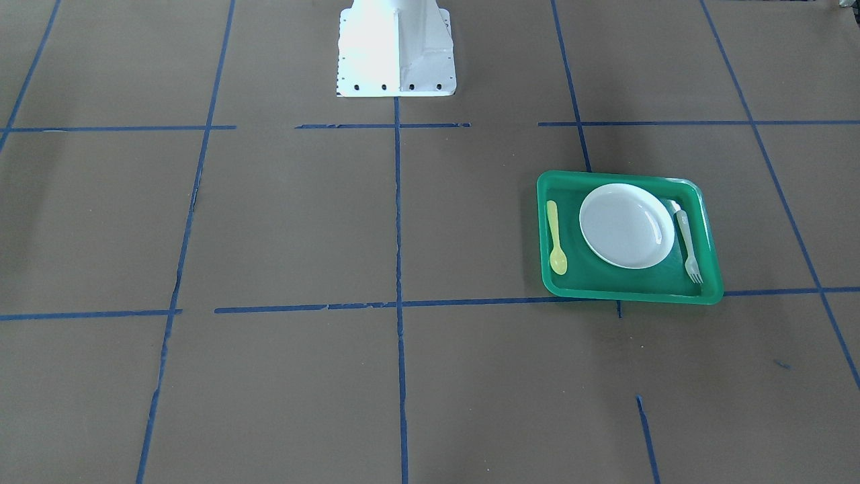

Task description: Place fork

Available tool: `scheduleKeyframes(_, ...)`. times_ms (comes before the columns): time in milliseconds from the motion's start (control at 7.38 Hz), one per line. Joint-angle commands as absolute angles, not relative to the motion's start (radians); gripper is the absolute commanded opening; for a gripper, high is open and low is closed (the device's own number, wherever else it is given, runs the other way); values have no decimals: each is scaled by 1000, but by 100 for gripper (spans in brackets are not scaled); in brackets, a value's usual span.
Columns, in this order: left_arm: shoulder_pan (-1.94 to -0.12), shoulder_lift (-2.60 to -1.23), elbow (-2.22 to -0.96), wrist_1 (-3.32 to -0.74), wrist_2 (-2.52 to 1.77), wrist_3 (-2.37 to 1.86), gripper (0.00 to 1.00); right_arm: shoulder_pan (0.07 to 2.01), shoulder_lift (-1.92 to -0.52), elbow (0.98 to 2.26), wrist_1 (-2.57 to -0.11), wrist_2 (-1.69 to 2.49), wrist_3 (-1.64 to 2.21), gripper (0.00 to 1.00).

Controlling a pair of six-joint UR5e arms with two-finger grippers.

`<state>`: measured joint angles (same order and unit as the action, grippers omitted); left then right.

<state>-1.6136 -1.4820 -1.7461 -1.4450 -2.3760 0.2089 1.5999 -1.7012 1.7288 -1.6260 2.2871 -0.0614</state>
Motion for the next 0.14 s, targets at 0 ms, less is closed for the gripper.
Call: scheduleKeyframes(0, -1614, -1482, -1756, -1445, -2373, 209, 100, 1600, -1701, 1729, -1626, 2287, -61, 100)
